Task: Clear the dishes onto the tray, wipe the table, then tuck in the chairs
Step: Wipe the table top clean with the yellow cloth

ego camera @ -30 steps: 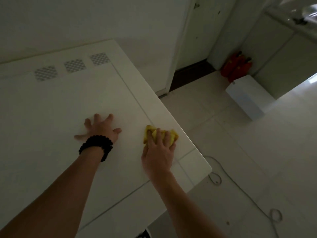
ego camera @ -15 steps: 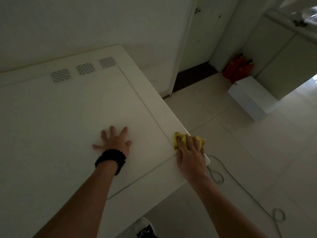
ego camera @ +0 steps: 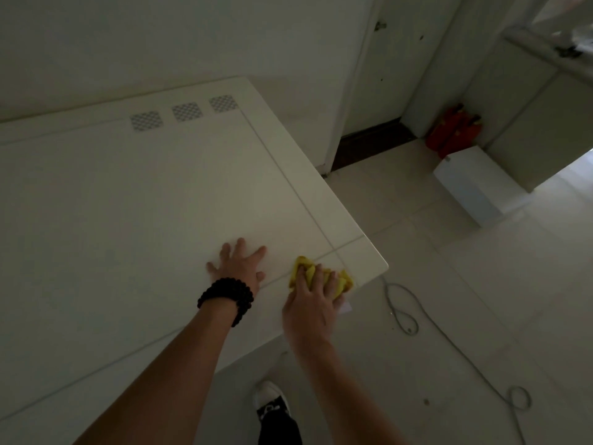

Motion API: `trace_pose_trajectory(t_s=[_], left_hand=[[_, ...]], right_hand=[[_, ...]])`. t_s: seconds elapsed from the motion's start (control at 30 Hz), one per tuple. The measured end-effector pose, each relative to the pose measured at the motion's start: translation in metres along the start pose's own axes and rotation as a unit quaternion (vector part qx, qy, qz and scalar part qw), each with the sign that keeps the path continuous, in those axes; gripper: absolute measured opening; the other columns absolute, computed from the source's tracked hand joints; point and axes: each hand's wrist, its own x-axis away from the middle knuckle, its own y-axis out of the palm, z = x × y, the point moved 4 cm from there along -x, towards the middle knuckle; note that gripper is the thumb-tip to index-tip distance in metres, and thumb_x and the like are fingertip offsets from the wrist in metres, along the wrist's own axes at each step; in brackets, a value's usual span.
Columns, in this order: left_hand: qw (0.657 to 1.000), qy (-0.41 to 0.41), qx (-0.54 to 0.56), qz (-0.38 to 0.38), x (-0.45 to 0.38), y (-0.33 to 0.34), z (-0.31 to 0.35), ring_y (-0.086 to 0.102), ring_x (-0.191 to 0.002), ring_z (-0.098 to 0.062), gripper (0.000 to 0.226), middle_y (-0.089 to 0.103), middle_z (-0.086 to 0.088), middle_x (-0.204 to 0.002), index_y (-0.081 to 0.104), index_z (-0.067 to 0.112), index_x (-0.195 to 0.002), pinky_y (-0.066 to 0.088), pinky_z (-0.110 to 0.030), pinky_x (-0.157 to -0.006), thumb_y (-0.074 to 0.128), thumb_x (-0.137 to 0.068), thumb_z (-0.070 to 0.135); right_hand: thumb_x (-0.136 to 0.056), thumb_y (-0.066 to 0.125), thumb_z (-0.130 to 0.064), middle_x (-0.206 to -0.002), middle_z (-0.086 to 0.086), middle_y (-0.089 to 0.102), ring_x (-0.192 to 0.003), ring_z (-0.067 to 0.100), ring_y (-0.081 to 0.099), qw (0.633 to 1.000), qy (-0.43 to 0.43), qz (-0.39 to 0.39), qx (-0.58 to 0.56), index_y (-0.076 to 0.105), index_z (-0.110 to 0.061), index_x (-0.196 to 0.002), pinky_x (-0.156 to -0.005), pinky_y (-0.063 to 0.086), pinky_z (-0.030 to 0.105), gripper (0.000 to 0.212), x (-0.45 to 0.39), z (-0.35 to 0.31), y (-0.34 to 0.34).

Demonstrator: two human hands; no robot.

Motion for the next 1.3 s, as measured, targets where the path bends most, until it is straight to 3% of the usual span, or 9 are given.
trace_pose_trajectory(t_s=[0.1,0.33,0.43,0.53,0.6,0.7,0.83,1.0,1.3], left_hand=[[0.999,0.035,0.019,0.023,0.011,0.003,-0.015,0.003,-0.149,-0.028,0.054,0.004,-0.001,-0.163,0.029,0.04,-0.149,0.012,-0.05,-0.12,0.047,-0.101,0.025],[0.987,0.004,0.154,0.053,0.059,-0.003,-0.061,0.04,-0.132,-0.026,0.049,0.035,-0.01,-0.146,0.045,0.024,-0.142,0.035,-0.031,-0.109,0.045,-0.097,0.004],[0.977,-0.003,0.192,0.092,0.093,-0.003,-0.09,0.044,-0.127,-0.023,0.047,0.042,-0.007,-0.137,0.05,0.024,-0.137,0.032,-0.025,-0.108,0.049,-0.095,0.003],[0.958,-0.024,0.24,0.152,0.136,-0.008,-0.125,0.047,-0.124,-0.017,0.045,0.047,-0.001,-0.131,0.056,0.023,-0.131,0.028,-0.015,-0.103,0.052,-0.093,0.0],[0.94,-0.047,0.275,0.195,0.167,-0.013,-0.148,0.052,-0.117,-0.015,0.043,0.05,0.004,-0.125,0.06,0.023,-0.127,0.032,-0.016,-0.101,0.054,-0.092,-0.001],[0.904,-0.1,0.343,0.237,0.215,-0.021,-0.179,0.061,-0.099,-0.013,0.042,0.058,0.005,-0.117,0.061,0.026,-0.123,0.042,-0.013,-0.087,0.055,-0.092,-0.001],[0.885,-0.139,0.377,0.238,0.254,-0.033,-0.205,0.063,-0.086,-0.004,0.035,0.068,0.003,-0.102,0.065,0.026,-0.114,0.04,0.001,-0.072,0.054,-0.092,0.001],[0.87,-0.142,0.411,0.232,0.269,-0.073,-0.233,0.063,-0.094,-0.004,0.028,0.067,0.007,-0.107,0.066,0.032,-0.114,0.046,-0.006,-0.079,0.057,-0.095,0.013],[0.799,-0.219,0.418,0.373,0.32,-0.172,-0.323,0.063,-0.098,-0.01,0.009,0.064,0.005,-0.109,0.064,0.026,-0.101,0.05,-0.025,-0.086,0.058,-0.095,0.03]], right_hand=[[-0.073,0.076,-0.029,-0.149,0.022,0.047,-0.135,0.054,0.04,0.997,-0.049,-0.064,0.013,0.058,-0.018,-0.139,-0.098,0.038,0.073,0.07,0.029,-0.033,0.002],[-0.102,0.039,-0.029,-0.162,0.026,-0.015,-0.144,0.059,-0.008,0.963,-0.125,-0.215,0.102,-0.006,-0.015,-0.158,-0.109,0.012,0.075,0.073,0.078,-0.091,0.014],[-0.098,0.054,-0.025,-0.161,0.032,0.005,-0.141,0.064,0.009,0.962,-0.13,-0.224,0.087,0.017,-0.019,-0.159,-0.102,0.022,0.079,0.071,0.095,-0.107,0.019],[-0.051,0.091,-0.022,-0.119,0.029,0.067,-0.103,0.06,0.062,0.963,-0.176,-0.196,0.063,0.079,-0.019,-0.104,-0.065,0.046,0.076,0.054,0.116,-0.121,0.026],[-0.065,0.065,-0.022,-0.105,0.023,0.073,-0.091,0.052,0.069,0.96,-0.216,-0.172,0.052,0.081,-0.018,-0.087,-0.058,0.05,0.07,0.028,0.123,-0.122,0.042],[-0.068,0.037,-0.02,-0.112,0.018,0.065,-0.096,0.048,0.063,0.941,-0.257,-0.196,0.1,0.079,-0.023,-0.088,-0.061,0.054,0.065,0.047,0.139,-0.12,0.043],[-0.086,0.045,-0.007,-0.141,0.006,0.043,-0.128,0.035,0.044,0.911,-0.342,-0.23,0.024,0.058,-0.027,-0.132,-0.105,0.041,0.049,0.052,0.158,-0.142,0.009],[-0.067,0.041,0.009,-0.111,0.007,0.067,-0.098,0.027,0.068,0.854,-0.413,-0.248,-0.193,0.067,-0.013,-0.126,-0.087,0.056,0.031,0.068,0.165,-0.219,-0.04],[-0.08,0.043,0.016,-0.128,0.015,0.058,-0.117,0.03,0.058,0.714,-0.632,-0.232,-0.194,0.068,-0.017,-0.127,-0.104,0.044,0.026,0.063,0.2,-0.394,-0.144]])
